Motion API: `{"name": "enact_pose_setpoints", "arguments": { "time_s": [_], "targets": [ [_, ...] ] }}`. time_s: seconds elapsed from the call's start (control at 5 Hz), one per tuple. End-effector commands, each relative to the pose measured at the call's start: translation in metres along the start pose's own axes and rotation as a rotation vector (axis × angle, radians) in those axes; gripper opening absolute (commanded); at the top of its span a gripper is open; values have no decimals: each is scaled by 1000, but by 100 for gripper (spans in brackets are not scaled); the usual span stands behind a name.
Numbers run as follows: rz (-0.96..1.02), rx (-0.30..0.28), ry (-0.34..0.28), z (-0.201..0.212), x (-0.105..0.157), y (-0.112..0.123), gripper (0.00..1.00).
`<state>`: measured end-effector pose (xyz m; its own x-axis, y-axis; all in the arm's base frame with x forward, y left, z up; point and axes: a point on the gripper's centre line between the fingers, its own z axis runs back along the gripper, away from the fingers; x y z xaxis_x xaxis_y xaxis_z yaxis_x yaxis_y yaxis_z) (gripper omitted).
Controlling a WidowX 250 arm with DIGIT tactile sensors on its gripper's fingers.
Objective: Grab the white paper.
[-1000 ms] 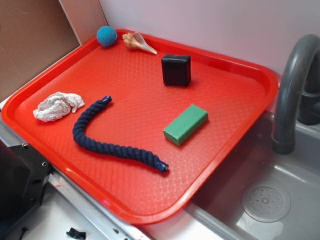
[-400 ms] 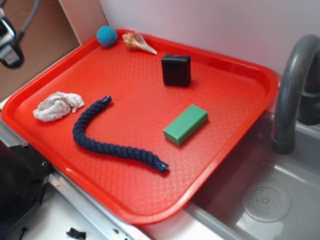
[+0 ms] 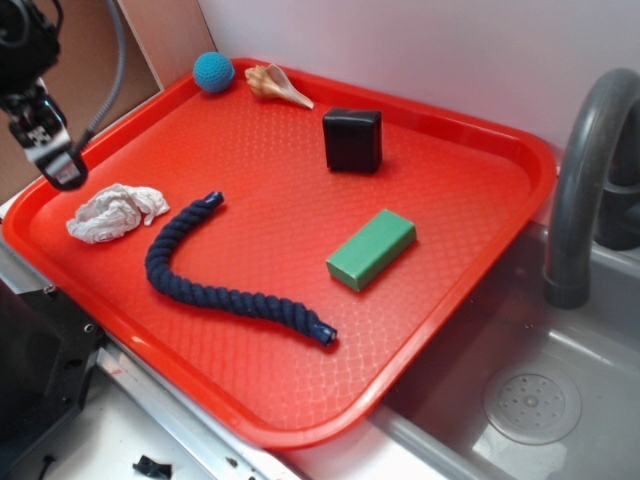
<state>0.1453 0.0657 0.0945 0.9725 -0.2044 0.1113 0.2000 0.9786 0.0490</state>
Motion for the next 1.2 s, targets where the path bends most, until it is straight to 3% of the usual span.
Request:
{"name": "enact_pose_setpoints", "arguments": {
  "time_s": [0.0,0.2,0.6,0.8,1.0],
  "targets": [
    [33,21,69,-42,-3,11,100],
    [40,27,121,-62,-7,15,100],
    [9,22,141,-77,-3,1,100],
    [7,41,133,-76,-1,-1,0],
    [30,57,130,-72,3,1,0]
  ]
}}
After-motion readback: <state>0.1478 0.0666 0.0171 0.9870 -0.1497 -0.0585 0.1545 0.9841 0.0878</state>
